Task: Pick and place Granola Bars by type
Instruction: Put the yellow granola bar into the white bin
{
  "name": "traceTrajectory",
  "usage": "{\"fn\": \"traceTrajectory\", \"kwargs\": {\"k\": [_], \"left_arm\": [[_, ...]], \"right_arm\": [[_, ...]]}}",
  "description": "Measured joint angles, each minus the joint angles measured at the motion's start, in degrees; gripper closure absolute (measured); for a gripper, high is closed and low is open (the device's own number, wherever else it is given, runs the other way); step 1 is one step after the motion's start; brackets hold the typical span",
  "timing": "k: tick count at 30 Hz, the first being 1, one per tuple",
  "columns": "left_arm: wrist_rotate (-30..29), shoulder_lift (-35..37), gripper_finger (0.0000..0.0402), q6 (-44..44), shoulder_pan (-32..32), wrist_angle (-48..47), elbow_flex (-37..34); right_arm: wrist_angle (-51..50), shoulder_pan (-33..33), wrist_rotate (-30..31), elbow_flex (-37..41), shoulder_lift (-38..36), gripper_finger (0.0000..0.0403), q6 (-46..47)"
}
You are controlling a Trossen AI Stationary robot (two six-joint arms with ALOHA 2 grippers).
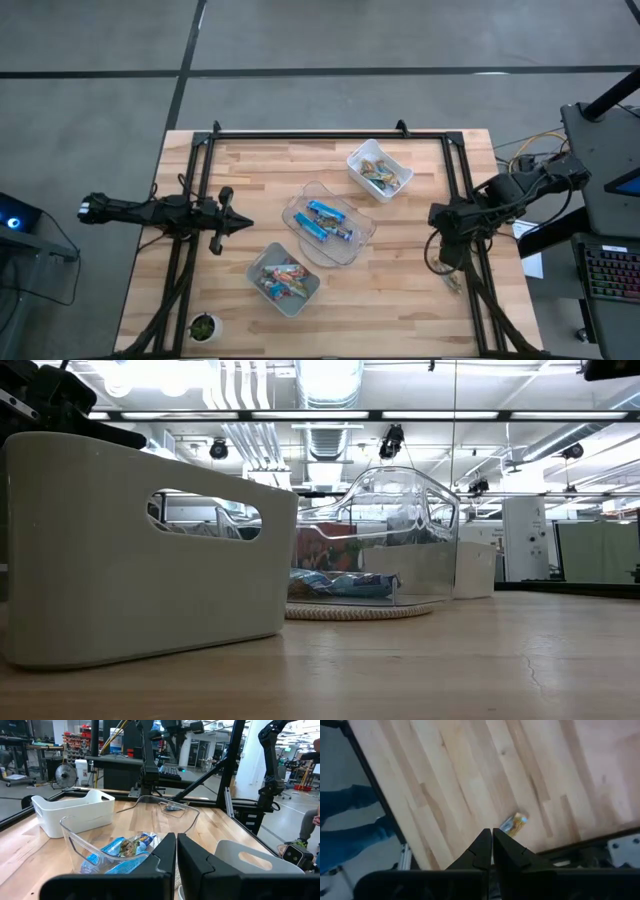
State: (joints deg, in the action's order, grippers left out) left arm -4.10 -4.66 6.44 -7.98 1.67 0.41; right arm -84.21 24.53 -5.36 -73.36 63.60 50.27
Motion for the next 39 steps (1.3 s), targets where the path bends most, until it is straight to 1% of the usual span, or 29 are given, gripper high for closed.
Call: {"fn": "traceTrajectory", "kwargs": {"k": [4,9,14,23,28,39], "left_arm": [[0.02,0.00,0.0401,0.00,0.01,0.00,0.00],[0.02,0.01,0.0401,0.00,0.01,0.00,0.01],[0.00,0.02,0.0401,0.00,-0.01,0.00,0.01],[0.00,0.00,0.0401,0.00,-0.01,0.00,-0.01],[0.02,-0.01,0.0401,0.00,0.01,0.00,-0.01],[0.00,-0.01,0.0401,0.00,0.00,0.00,0.01]], "right_arm": [[0.07,0.00,-2.30,2.45,-0.80,0.0394,2.27],[0.48,0.00,-2.68,6.77,-2.24,0.0394,7.39],[3.02,0.04,-2.69,12.16,-4.02,0.0394,13.64],[9.90,3.95,-2.68,20.22,-7.32,0.0394,23.87],[12.03,5.27,-2.69,21.99,-7.72,0.0394,27.69],[17.19,6.01,-2.41,25.77,-7.48,0.0394,31.38]]}}
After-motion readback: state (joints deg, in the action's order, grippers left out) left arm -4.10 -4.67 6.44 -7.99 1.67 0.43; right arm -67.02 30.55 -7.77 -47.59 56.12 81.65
